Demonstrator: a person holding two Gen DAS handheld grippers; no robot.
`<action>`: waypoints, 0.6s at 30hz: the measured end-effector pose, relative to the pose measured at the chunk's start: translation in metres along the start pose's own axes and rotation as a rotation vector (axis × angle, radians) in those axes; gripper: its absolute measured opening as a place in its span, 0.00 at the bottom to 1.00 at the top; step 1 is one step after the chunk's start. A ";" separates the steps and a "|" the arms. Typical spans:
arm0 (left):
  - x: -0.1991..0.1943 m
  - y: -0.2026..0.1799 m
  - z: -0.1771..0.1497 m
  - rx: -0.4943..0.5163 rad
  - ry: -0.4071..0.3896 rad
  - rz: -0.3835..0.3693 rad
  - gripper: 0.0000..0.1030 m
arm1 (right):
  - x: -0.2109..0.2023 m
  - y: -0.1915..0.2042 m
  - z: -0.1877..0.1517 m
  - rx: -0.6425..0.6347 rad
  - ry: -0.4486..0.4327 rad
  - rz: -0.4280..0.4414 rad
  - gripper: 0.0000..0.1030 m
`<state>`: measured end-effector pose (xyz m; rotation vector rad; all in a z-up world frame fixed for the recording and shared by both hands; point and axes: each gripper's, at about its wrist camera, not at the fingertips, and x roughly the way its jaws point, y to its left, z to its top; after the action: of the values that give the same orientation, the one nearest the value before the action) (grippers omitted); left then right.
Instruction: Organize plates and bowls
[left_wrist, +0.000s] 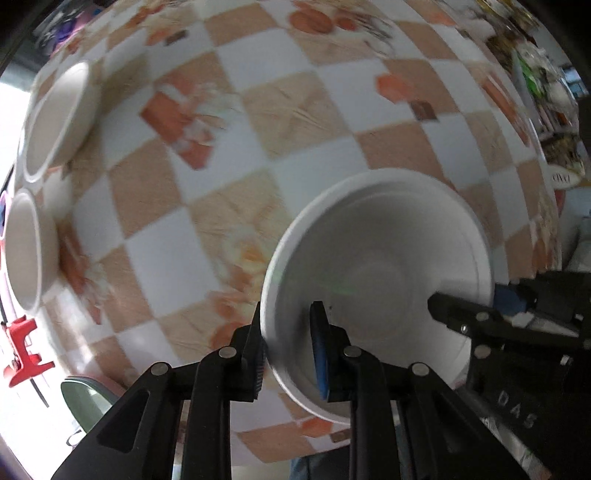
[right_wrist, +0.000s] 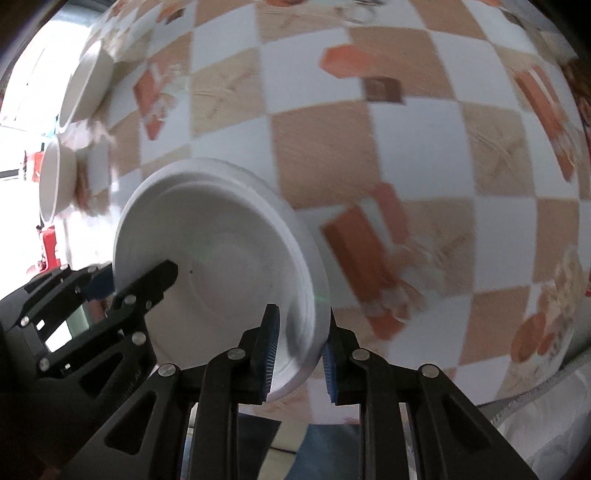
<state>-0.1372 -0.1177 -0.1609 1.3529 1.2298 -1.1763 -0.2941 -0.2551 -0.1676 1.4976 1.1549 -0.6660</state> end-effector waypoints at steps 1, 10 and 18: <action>0.001 -0.004 -0.001 0.006 0.003 -0.004 0.22 | 0.001 -0.004 -0.002 0.009 0.001 -0.001 0.24; 0.007 -0.024 -0.007 0.029 -0.002 -0.007 0.30 | 0.013 -0.004 -0.003 0.026 -0.005 -0.007 0.24; -0.003 0.001 -0.042 0.025 -0.033 -0.011 0.61 | -0.002 -0.026 -0.017 0.050 -0.018 -0.010 0.42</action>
<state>-0.1335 -0.0766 -0.1529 1.3419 1.2036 -1.2207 -0.3217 -0.2405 -0.1718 1.5259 1.1402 -0.7185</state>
